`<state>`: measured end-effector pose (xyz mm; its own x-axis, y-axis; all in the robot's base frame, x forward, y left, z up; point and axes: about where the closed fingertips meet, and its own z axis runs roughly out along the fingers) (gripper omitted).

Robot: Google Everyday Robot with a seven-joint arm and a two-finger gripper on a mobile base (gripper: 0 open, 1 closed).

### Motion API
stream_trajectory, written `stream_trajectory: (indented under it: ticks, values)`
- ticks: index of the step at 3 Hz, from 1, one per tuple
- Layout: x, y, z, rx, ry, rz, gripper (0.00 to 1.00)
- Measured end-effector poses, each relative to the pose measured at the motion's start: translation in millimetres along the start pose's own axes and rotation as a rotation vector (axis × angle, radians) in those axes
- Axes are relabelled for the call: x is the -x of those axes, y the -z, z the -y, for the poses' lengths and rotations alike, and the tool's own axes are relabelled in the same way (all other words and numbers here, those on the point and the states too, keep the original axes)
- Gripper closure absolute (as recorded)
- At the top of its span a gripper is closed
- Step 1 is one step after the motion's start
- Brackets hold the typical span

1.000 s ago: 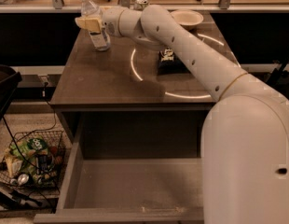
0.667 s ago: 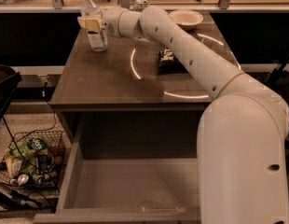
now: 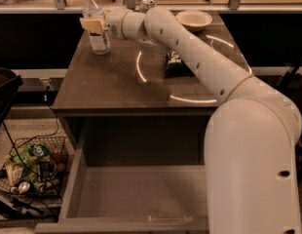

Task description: Place blue plastic bottle into top drawer

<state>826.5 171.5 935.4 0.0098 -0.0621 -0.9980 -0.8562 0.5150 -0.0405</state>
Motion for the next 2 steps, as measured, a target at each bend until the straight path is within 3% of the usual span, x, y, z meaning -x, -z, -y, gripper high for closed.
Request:
stream_trajectory:
  ticks: [2]
  values:
    - [13.4,5.5,-1.3,0.009,-0.002,0.038,1.0]
